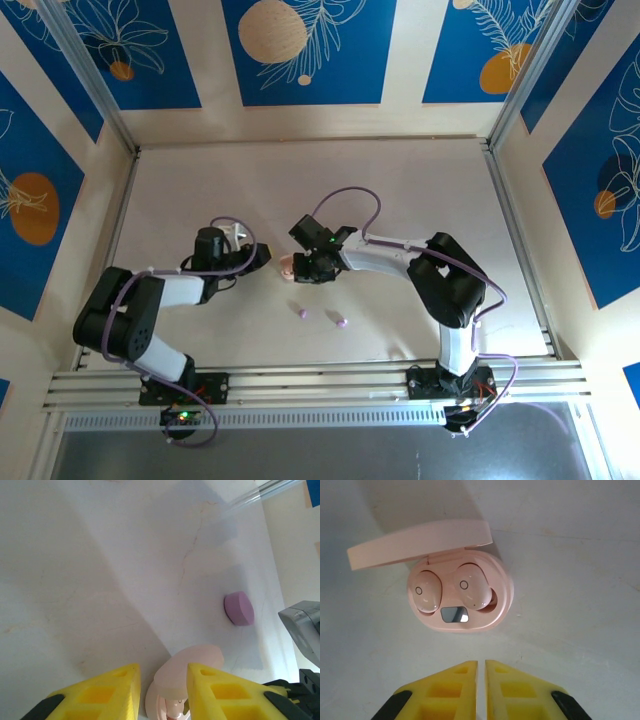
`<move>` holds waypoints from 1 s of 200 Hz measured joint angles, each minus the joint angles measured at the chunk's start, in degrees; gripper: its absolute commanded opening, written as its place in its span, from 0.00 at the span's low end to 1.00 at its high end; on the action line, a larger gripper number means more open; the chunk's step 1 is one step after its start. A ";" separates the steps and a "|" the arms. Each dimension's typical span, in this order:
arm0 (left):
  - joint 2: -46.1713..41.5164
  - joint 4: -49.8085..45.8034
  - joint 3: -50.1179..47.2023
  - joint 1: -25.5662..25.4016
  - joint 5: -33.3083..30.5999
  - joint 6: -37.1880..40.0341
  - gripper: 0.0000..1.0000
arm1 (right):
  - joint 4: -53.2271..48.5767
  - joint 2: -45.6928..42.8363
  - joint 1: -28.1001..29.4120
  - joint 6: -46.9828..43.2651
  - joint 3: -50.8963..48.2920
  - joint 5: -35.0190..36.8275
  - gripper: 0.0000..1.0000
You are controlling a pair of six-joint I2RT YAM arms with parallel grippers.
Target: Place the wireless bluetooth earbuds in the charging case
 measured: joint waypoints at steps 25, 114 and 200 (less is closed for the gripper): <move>2.03 -0.02 0.94 -0.35 0.83 -0.02 0.26 | 0.26 0.00 -0.04 0.24 -0.39 0.00 0.12; 5.81 -0.66 4.44 -3.34 2.56 1.05 0.25 | 1.07 0.02 -0.39 1.68 -0.79 0.72 0.10; 6.38 -1.42 4.90 -5.14 2.54 1.46 0.24 | 1.75 0.90 -1.09 2.80 -1.75 1.88 0.10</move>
